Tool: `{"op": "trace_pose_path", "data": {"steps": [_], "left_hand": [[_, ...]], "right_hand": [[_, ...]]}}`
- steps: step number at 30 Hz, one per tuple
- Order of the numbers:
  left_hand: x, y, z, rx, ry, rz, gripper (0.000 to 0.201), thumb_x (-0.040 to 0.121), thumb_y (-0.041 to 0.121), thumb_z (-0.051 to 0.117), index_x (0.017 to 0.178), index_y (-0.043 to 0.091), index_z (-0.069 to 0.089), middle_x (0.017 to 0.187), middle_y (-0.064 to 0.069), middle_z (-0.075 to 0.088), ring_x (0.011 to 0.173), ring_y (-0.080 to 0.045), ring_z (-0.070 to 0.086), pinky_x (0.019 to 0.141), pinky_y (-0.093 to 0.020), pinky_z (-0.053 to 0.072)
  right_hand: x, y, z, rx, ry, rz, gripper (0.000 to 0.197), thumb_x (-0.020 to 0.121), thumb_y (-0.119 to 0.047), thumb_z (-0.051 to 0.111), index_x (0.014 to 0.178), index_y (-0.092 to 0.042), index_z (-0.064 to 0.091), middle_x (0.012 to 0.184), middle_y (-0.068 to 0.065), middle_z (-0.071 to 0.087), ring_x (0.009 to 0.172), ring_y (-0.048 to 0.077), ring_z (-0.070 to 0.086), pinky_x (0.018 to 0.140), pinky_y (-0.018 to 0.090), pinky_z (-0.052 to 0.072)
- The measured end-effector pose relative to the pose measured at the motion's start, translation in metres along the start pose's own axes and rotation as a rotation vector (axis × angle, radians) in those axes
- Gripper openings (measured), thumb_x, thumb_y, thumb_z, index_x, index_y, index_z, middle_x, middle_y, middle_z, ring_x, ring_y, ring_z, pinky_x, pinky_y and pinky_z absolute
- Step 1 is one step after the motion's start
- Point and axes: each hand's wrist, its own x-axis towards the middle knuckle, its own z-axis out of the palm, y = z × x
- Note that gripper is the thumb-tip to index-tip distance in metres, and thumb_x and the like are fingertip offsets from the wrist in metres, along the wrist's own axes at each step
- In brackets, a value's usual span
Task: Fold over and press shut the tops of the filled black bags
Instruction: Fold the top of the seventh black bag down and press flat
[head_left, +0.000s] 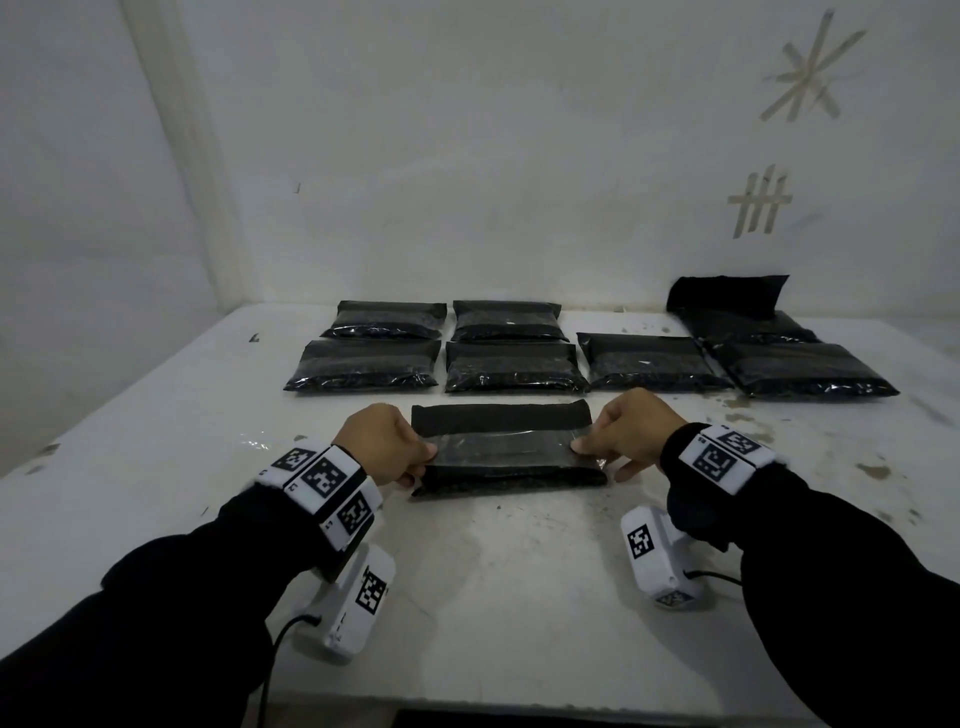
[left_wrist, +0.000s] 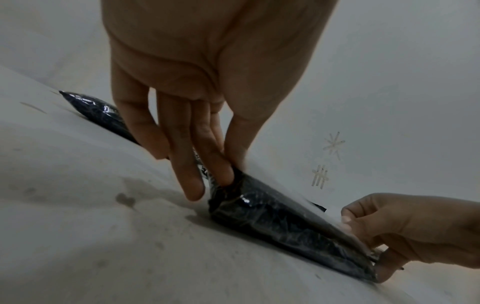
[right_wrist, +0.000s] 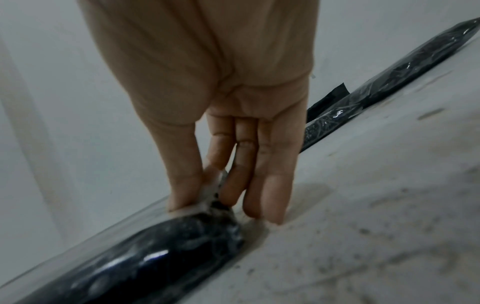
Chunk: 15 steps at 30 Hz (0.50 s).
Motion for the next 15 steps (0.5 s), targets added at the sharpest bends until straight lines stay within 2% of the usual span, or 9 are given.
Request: {"op": "trace_pose_path", "data": {"steps": [2, 4, 5, 7, 8, 10, 13, 15], "left_hand": [[0.0006, -0.0020, 0.0020, -0.017, 0.021, 0.000, 0.022, 0.085, 0.016, 0.068, 0.078, 0.012, 0.048, 0.065, -0.007, 0.066, 0.057, -0.020, 0.063, 0.063, -0.029, 0.056], [0.0015, -0.0042, 0.0026, 0.013, 0.031, -0.014, 0.030, 0.086, 0.021, 0.068, 0.091, 0.014, 0.040, 0.070, -0.005, 0.066, 0.055, -0.017, 0.062, 0.056, -0.024, 0.050], [0.0024, -0.0049, 0.0021, 0.072, 0.035, -0.015, 0.033, 0.086, 0.026, 0.067, 0.095, 0.015, 0.037, 0.078, -0.006, 0.067, 0.059, -0.018, 0.063, 0.058, -0.025, 0.049], [0.0036, -0.0052, 0.0006, 0.239, 0.060, 0.008, 0.040, 0.084, 0.035, 0.068, 0.099, 0.016, 0.036, 0.096, -0.006, 0.062, 0.078, -0.019, 0.061, 0.069, -0.026, 0.045], [0.0033, -0.0047, -0.0005, 0.309, 0.083, 0.030, 0.041, 0.083, 0.037, 0.068, 0.099, 0.017, 0.036, 0.101, -0.005, 0.057, 0.085, -0.019, 0.056, 0.073, -0.026, 0.042], [0.0017, -0.0028, -0.0015, 0.381, 0.129, 0.076, 0.037, 0.082, 0.038, 0.069, 0.091, 0.018, 0.039, 0.101, -0.003, 0.048, 0.086, -0.017, 0.048, 0.073, -0.026, 0.037], [0.0011, 0.0004, -0.0004, 0.402, 0.143, 0.125, 0.031, 0.082, 0.032, 0.070, 0.071, 0.023, 0.043, 0.090, 0.002, 0.052, 0.081, -0.014, 0.048, 0.069, -0.024, 0.034], [0.0012, 0.0023, 0.0009, 0.382, 0.151, 0.136, 0.030, 0.081, 0.028, 0.071, 0.066, 0.025, 0.045, 0.084, 0.004, 0.054, 0.081, -0.013, 0.050, 0.069, -0.024, 0.035]], "right_hand": [[0.0007, 0.0021, -0.0016, 0.035, -0.012, 0.029, 0.022, 0.075, -0.017, 0.079, 0.073, -0.007, 0.058, 0.074, 0.009, 0.068, 0.070, 0.017, 0.065, 0.065, 0.034, 0.058], [0.0013, 0.0039, -0.0028, 0.064, -0.020, 0.050, 0.026, 0.074, -0.016, 0.080, 0.072, -0.009, 0.055, 0.070, 0.008, 0.066, 0.066, 0.017, 0.063, 0.064, 0.035, 0.058], [0.0013, 0.0045, -0.0032, 0.068, -0.020, 0.062, 0.029, 0.074, -0.017, 0.080, 0.071, -0.010, 0.052, 0.070, 0.008, 0.065, 0.065, 0.018, 0.062, 0.063, 0.036, 0.057], [0.0019, 0.0066, -0.0040, 0.074, -0.013, 0.085, 0.037, 0.072, -0.020, 0.081, 0.072, -0.013, 0.045, 0.071, 0.008, 0.062, 0.064, 0.019, 0.058, 0.060, 0.034, 0.055], [0.0025, 0.0075, -0.0042, 0.075, -0.002, 0.093, 0.042, 0.071, -0.023, 0.082, 0.073, -0.014, 0.042, 0.072, 0.007, 0.059, 0.064, 0.019, 0.056, 0.059, 0.034, 0.053], [0.0034, 0.0087, -0.0039, 0.028, 0.048, 0.072, 0.047, 0.068, -0.029, 0.084, 0.072, -0.015, 0.039, 0.073, 0.003, 0.052, 0.067, 0.017, 0.050, 0.058, 0.032, 0.048], [0.0034, 0.0073, -0.0026, -0.145, 0.131, -0.027, 0.048, 0.066, -0.035, 0.084, 0.066, -0.018, 0.039, 0.069, -0.003, 0.046, 0.065, 0.011, 0.042, 0.057, 0.025, 0.033], [0.0010, 0.0032, -0.0016, -0.208, 0.151, -0.091, 0.044, 0.067, -0.032, 0.083, 0.064, -0.018, 0.042, 0.071, -0.004, 0.051, 0.069, 0.013, 0.047, 0.059, 0.026, 0.035]]}}
